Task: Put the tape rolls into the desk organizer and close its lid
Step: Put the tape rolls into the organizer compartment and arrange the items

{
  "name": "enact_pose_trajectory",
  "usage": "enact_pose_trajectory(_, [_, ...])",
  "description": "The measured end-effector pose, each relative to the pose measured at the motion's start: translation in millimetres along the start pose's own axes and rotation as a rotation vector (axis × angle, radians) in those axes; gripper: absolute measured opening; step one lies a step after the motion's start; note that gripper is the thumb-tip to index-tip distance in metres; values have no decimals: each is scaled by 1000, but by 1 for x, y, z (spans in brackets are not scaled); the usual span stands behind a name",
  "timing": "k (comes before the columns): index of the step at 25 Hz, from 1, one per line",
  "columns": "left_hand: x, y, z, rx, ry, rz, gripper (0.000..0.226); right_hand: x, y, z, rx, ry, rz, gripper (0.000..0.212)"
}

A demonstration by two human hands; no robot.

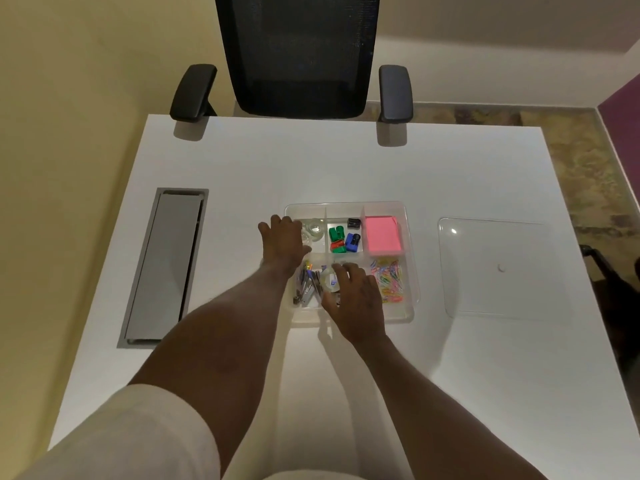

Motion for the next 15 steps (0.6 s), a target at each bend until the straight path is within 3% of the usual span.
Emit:
enact_pose_trajectory(6, [13,-12,-2,136,37,40,54,6,-13,-5,-19,9,-8,61])
enact_pose_trajectory(10, [9,-9,-2,104,25,38,52,15,-15,-6,-48,23,-13,62])
enact_pose_trajectory(15, [-15,13,-8,18,-184,-16,33,48,-9,3,-108,32,45,58])
Point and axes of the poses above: each hand's wrist, its own x-axis towards the middle knuckle, its own z-axis out of the back of the hand, y = z × x, the point moved 1 cm from there along x, towards the middle knuckle, and after that the axes turned 6 degrees about z, right-handed, at the moved point
